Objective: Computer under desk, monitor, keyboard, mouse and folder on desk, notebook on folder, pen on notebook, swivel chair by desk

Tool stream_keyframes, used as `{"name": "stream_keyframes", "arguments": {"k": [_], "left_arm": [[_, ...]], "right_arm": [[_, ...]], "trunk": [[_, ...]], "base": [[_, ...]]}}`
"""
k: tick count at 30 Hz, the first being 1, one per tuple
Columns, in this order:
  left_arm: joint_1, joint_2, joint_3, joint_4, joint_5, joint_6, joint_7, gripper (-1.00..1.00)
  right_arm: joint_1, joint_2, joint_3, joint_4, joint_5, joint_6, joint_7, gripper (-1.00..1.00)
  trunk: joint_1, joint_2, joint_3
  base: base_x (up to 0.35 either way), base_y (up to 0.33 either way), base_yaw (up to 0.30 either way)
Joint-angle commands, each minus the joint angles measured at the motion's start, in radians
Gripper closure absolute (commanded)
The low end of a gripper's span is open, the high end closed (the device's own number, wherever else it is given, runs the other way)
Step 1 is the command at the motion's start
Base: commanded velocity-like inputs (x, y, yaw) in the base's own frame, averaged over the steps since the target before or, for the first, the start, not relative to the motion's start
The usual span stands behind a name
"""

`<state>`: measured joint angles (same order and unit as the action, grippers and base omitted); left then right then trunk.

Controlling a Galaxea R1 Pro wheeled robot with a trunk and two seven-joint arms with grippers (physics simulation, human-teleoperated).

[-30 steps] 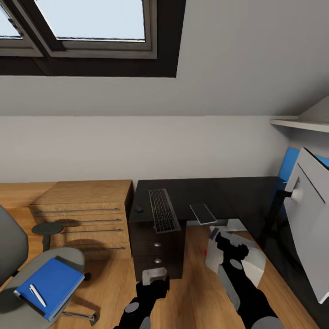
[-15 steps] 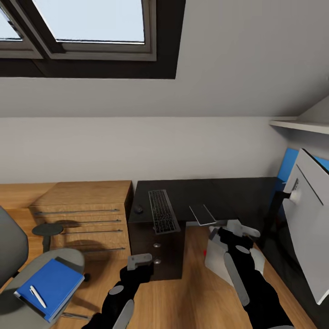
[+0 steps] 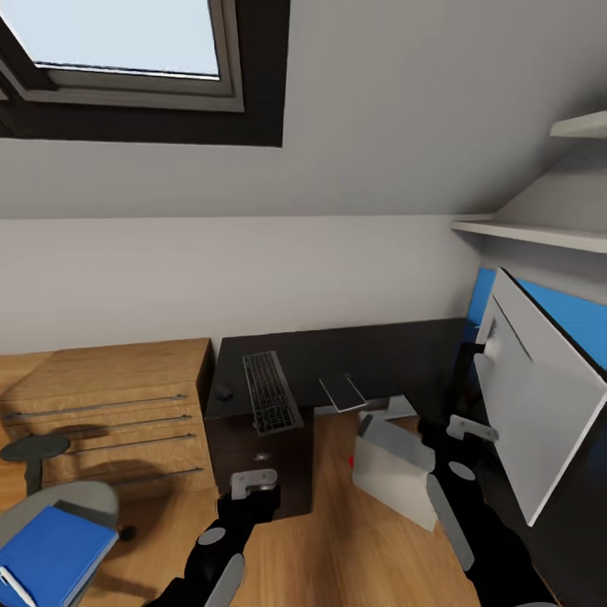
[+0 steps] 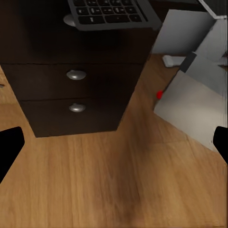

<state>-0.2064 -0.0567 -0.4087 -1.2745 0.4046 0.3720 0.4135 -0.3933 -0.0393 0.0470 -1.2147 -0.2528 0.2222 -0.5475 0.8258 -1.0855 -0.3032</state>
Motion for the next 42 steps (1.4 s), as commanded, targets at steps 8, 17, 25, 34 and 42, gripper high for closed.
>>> {"name": "stream_keyframes", "arguments": {"k": [8,17,25,34,42], "left_arm": [[-0.001,0.000,-0.002,0.001,0.008,0.002,0.008,-1.00],[-0.001,0.000,-0.003,0.001,0.008,0.002,0.007,-1.00],[-0.001,-0.001,-0.003,0.001,0.007,0.002,0.007,-1.00],[-0.001,0.000,-0.002,0.000,0.007,0.002,0.008,-1.00],[-0.001,0.000,-0.004,0.000,0.006,0.002,0.007,-1.00]], "right_arm": [[-0.001,-0.035,0.000,0.001,-0.007,-0.007,-0.008,-1.00],[-0.001,-0.057,-0.002,0.000,-0.008,-0.052,-0.011,-1.00],[-0.001,-0.057,-0.002,0.000,-0.009,-0.053,-0.016,-1.00],[-0.001,-0.057,-0.005,0.000,-0.009,-0.053,-0.017,-1.00],[-0.001,-0.057,-0.006,0.000,-0.009,-0.052,-0.017,-1.00]], "trunk": [[0.000,-0.001,-0.001],[0.000,-0.001,-0.001],[0.000,-0.001,-0.001],[0.000,-0.001,-0.001],[0.000,-0.001,-0.001]], "base": [[0.092,0.000,-0.292],[0.084,0.000,-0.292],[0.267,-0.096,-0.292],[0.109,-0.059,-0.289],[0.161,-0.082,-0.145]]}}
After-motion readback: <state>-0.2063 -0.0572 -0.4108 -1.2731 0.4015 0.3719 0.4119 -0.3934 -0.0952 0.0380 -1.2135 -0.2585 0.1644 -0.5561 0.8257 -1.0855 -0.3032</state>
